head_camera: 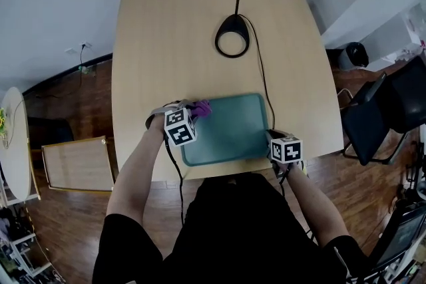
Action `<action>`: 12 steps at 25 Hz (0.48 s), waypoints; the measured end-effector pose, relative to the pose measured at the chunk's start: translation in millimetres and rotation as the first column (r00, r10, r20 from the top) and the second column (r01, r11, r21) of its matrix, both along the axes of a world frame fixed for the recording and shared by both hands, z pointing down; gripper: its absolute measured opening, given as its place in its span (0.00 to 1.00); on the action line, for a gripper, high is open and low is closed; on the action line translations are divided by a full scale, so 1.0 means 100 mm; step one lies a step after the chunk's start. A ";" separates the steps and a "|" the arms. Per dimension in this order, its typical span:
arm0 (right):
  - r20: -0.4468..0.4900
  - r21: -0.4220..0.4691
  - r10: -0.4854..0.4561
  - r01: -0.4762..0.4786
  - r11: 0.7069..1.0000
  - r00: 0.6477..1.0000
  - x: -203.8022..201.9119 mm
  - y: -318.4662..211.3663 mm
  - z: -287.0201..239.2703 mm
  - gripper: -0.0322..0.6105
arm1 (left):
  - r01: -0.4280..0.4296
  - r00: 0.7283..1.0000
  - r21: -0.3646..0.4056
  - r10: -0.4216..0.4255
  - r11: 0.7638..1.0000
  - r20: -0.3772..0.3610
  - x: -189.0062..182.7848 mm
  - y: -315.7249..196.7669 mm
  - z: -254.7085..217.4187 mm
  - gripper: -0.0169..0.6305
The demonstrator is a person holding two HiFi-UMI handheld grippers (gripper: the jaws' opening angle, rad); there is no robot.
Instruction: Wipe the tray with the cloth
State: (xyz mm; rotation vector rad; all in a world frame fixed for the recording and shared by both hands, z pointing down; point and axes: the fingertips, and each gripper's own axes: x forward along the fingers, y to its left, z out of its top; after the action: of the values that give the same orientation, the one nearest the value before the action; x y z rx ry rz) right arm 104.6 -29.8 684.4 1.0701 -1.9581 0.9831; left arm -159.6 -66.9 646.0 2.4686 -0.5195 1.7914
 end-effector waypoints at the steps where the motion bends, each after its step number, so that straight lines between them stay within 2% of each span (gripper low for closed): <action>1: 0.000 0.002 0.000 0.000 1.000 1.000 0.00 0.00 0.00 0.09 | 0.003 1.000 0.001 -0.003 1.000 0.009 0.00 -0.03 0.06 0.20; 3: 0.003 0.005 0.002 -0.002 1.000 1.000 0.00 -0.01 -0.01 0.09 | 0.023 1.000 -0.019 -0.023 1.000 0.015 0.01 -0.04 0.16 0.20; 7: 0.005 0.013 0.007 -0.007 1.000 1.000 0.00 -0.01 -0.02 0.09 | 0.089 0.996 -0.040 -0.090 0.995 -0.021 0.03 0.01 0.23 0.20; 9: 0.002 0.015 0.007 -0.007 1.000 1.000 0.01 0.00 -0.02 0.09 | 0.075 0.996 -0.065 -0.078 0.995 -0.042 0.09 0.15 0.22 0.20; 12: -0.003 0.010 0.006 -0.006 1.000 1.000 0.02 0.02 0.00 0.09 | 0.002 0.998 -0.097 -0.008 0.995 -0.060 0.20 0.51 0.22 0.20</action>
State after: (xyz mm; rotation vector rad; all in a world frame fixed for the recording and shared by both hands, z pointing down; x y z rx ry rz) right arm 106.3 -27.8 684.0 1.0832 -1.9602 0.9761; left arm -139.6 -15.7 667.7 2.4453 -0.4237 1.6912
